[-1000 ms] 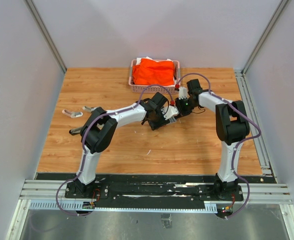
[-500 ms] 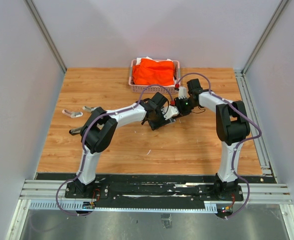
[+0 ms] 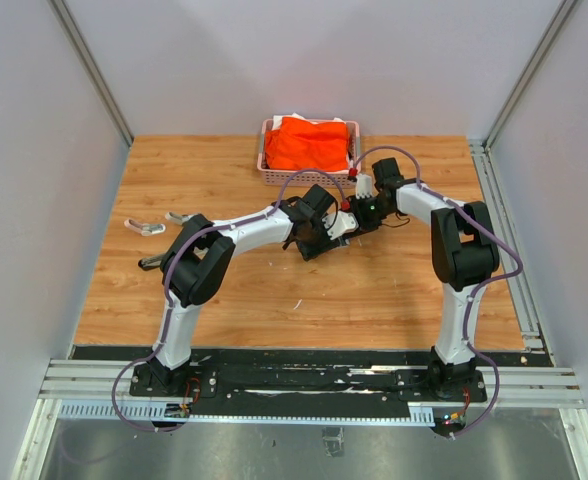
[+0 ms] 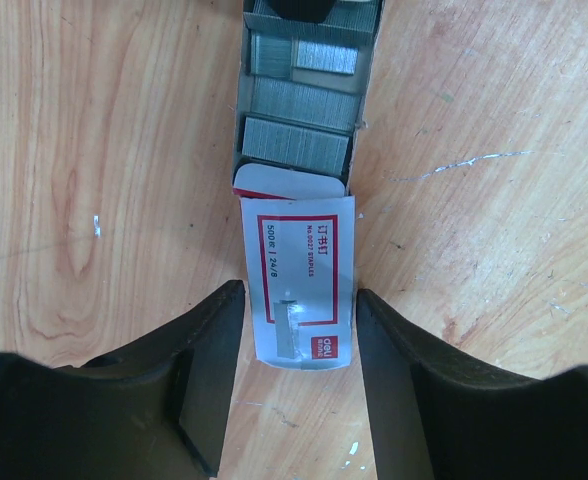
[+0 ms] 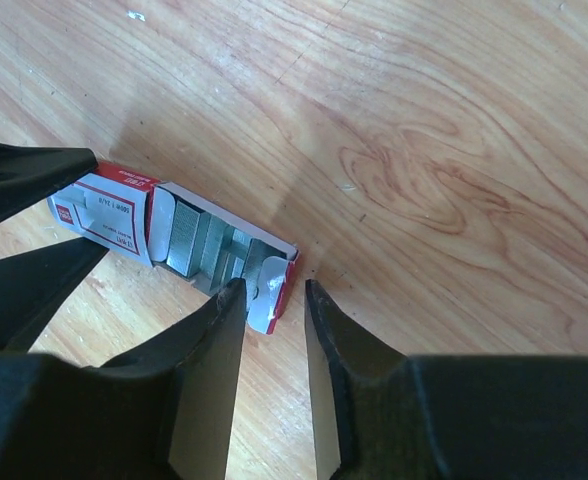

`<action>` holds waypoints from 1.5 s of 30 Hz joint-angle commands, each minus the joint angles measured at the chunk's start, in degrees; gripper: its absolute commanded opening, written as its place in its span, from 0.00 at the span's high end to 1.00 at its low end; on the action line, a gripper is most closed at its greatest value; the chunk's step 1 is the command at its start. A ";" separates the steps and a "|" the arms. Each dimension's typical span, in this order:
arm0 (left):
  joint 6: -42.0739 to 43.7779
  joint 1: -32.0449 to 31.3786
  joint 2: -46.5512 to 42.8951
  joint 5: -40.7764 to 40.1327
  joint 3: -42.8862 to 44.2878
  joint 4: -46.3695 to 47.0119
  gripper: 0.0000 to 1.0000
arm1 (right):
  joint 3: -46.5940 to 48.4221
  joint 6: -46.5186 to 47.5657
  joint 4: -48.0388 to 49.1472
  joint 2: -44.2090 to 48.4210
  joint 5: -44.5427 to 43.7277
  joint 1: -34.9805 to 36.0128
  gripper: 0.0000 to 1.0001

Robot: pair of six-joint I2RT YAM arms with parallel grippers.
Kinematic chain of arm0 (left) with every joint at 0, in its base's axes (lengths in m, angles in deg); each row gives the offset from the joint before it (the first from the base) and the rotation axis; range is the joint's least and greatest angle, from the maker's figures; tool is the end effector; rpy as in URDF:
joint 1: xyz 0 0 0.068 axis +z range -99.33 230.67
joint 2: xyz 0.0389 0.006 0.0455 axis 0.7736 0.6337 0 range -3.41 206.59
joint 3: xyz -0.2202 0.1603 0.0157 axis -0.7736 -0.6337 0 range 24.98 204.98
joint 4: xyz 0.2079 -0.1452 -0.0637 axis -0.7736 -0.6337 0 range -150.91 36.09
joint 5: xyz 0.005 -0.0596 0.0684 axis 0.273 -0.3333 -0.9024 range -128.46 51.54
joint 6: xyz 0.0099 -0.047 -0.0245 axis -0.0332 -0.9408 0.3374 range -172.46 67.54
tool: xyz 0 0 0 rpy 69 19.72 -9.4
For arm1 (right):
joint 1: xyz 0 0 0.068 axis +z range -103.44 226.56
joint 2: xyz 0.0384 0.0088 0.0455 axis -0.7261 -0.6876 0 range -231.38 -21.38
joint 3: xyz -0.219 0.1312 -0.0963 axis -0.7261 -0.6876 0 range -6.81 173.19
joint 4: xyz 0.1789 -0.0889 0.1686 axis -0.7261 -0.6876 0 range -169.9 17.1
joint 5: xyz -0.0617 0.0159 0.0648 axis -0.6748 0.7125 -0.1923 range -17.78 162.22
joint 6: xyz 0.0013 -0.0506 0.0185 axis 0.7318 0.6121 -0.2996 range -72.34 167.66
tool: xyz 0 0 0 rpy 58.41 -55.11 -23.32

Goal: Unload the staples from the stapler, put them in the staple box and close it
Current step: Close the staple box at the center of the board.

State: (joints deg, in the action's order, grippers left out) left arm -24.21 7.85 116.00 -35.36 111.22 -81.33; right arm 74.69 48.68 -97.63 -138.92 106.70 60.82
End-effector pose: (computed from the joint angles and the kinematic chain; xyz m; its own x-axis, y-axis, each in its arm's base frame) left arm 0.3224 -0.3014 0.1643 -0.2323 0.8598 -0.4548 0.9175 0.3489 0.1910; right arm 0.4078 0.1245 0.1619 -0.8373 -0.2279 -0.4970 -0.4859 0.7270 0.4852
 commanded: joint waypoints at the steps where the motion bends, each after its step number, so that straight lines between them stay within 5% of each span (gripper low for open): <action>1: 0.34 0.20 1.74 -1.25 -2.50 -2.92 0.46 | 0.94 -1.49 -0.77 1.38 1.23 1.12 0.67; 30: 0.23 0.20 1.48 -1.16 -2.89 -2.73 0.46 | 2.00 0.10 -3.63 -0.95 -3.75 2.83 0.62; 45: 0.23 0.20 0.91 -0.81 -3.52 -2.46 0.46 | 2.44 1.51 -4.78 -1.06 -6.29 2.82 0.74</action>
State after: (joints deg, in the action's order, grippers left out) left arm -24.23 7.85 115.57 -35.38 110.41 -80.48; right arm 75.98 48.81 -100.27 -139.25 102.00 62.96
